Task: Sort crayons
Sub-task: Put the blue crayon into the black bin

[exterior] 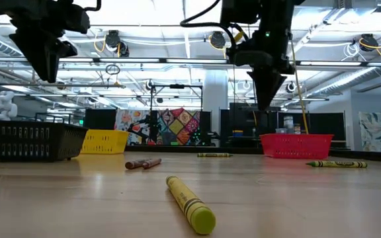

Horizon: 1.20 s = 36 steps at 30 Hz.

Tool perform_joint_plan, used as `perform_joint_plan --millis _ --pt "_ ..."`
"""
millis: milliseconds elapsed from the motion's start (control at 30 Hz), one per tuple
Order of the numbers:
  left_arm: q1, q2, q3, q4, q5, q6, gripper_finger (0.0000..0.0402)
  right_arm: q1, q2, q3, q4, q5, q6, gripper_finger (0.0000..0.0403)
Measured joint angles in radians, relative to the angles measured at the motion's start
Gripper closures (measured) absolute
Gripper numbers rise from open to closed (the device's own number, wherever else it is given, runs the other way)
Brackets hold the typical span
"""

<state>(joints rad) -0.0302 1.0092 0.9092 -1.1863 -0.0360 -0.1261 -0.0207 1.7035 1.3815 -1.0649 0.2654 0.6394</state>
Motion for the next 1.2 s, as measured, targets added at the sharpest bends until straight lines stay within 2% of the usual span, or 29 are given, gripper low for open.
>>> perform_joint_plan --millis 167,400,700,1200 --pt "-0.026 0.0 0.0 0.025 0.0 -0.027 0.0333 0.0 0.0 0.0 0.087 -0.006 -0.029 0.0403" --pt "-0.061 0.0 0.0 0.22 0.001 -0.024 0.0333 0.016 0.0 0.001 0.196 -0.043 -0.086 0.0403" --pt "-0.073 0.012 0.0 0.424 0.001 -0.025 0.0333 0.039 -0.007 0.001 0.382 -0.168 -0.23 0.0403" --pt "-0.068 0.165 0.0 0.637 0.03 -0.017 0.0333 0.073 -0.129 0.001 0.517 -0.164 -0.376 0.0403"
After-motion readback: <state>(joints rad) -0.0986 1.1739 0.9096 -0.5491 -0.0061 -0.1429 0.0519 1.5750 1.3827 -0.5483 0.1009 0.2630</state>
